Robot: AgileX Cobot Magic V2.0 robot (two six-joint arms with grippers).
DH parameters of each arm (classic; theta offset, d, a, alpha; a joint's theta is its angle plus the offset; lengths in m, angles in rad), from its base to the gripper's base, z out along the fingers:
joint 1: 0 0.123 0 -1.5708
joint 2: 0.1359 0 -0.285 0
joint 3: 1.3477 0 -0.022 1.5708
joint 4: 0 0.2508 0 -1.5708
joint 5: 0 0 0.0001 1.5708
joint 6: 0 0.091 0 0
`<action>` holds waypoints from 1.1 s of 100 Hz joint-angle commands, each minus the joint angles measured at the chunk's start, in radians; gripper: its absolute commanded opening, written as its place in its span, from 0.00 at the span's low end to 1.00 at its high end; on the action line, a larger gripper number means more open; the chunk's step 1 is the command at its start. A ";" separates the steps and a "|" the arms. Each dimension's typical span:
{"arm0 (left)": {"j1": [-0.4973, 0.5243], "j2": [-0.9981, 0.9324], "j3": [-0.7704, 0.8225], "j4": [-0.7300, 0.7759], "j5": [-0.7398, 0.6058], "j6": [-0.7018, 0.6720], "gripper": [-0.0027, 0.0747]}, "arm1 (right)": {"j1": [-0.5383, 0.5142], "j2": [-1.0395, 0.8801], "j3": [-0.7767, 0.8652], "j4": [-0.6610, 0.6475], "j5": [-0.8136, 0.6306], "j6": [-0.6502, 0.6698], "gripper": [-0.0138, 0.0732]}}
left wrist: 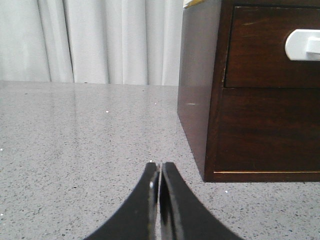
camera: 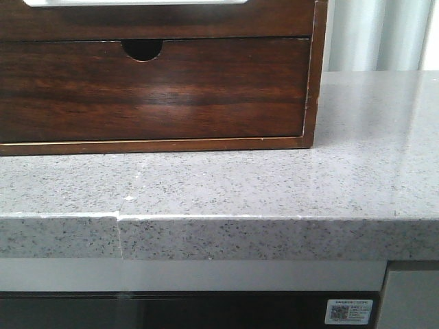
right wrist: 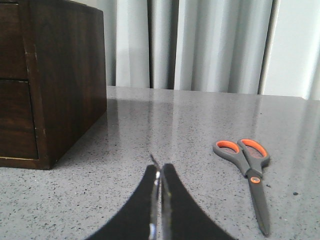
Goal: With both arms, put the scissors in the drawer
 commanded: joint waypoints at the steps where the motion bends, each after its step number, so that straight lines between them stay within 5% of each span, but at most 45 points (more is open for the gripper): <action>1: -0.001 -0.032 0.035 -0.007 -0.078 -0.010 0.01 | -0.006 -0.020 0.016 0.002 -0.075 -0.006 0.08; 89: -0.001 -0.032 0.031 -0.019 -0.122 -0.010 0.01 | -0.006 -0.020 0.003 0.019 -0.075 -0.004 0.08; 110: -0.001 -0.026 -0.091 -0.071 -0.067 -0.010 0.01 | -0.006 0.002 -0.157 0.062 0.090 -0.004 0.08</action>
